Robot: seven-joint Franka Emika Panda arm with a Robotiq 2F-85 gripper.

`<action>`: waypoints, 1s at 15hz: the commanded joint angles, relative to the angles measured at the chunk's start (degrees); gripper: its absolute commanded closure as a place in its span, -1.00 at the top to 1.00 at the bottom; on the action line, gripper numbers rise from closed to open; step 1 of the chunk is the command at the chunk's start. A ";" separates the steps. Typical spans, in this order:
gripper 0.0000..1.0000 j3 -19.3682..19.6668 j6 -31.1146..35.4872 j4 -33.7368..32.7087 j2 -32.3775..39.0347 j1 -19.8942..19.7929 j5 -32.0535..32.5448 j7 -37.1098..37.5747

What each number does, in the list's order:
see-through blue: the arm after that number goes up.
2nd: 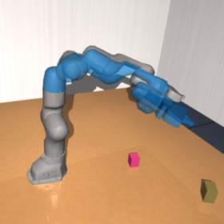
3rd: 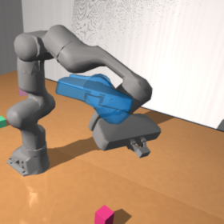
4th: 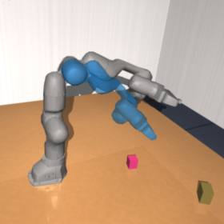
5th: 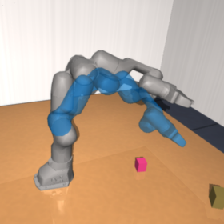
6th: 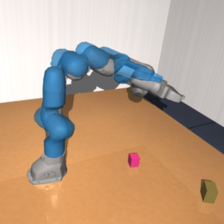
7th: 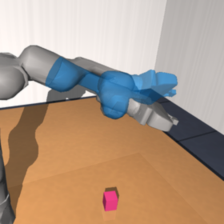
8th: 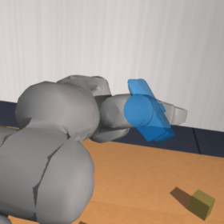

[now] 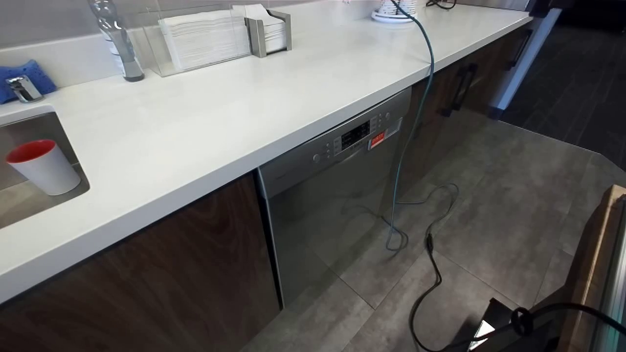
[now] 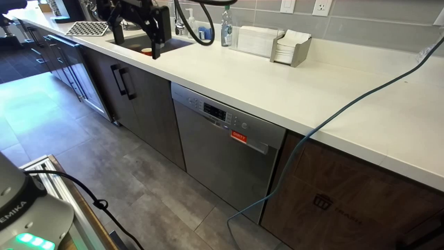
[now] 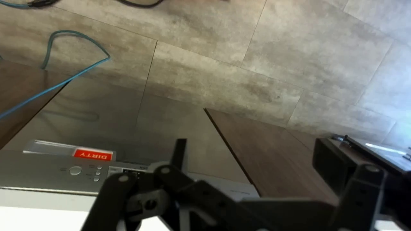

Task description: Press a button on the right side of the dishwasher

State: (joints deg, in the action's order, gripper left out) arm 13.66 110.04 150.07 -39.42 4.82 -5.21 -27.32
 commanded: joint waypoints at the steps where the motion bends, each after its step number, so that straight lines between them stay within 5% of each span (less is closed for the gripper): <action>1: 1.00 0.48 -2.61 -0.98 6.93 1.67 0.15 -7.26; 15: 1.00 -4.44 5.04 -0.97 20.39 0.94 9.42 -34.66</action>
State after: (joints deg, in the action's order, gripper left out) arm 9.67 113.05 150.08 -22.23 6.97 3.98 -58.15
